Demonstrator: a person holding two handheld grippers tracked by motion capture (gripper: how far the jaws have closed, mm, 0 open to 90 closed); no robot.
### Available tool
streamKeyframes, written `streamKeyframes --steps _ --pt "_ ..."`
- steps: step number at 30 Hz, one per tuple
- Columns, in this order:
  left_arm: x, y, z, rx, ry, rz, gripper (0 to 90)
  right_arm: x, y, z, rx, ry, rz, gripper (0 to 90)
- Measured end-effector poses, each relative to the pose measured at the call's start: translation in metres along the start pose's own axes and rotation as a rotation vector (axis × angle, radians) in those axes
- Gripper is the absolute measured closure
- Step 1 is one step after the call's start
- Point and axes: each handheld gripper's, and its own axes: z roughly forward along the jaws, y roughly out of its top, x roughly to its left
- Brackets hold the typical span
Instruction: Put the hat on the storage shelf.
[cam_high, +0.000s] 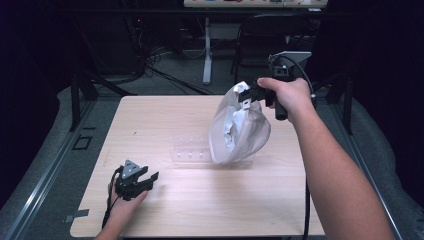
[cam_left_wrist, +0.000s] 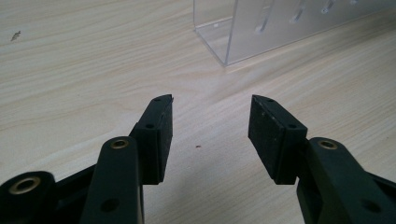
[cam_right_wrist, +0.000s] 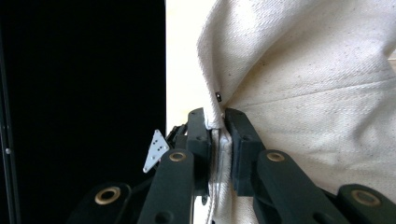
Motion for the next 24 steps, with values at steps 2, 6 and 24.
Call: streamKeyframes --steps 2,6,24 --pt "-0.001 0.0 0.0 -0.003 -0.003 -0.002 49.4 -0.001 0.003 0.002 -0.004 -0.007 0.017 81.4" --pt "-0.004 0.001 0.001 -0.018 -0.013 0.007 47.4 -0.005 0.008 0.003 -0.035 0.01 0.034 81.4" --pt "-0.048 0.024 0.009 -0.067 -0.098 0.09 41.2 -0.02 0.019 0.017 -0.083 0.008 0.07 81.5"
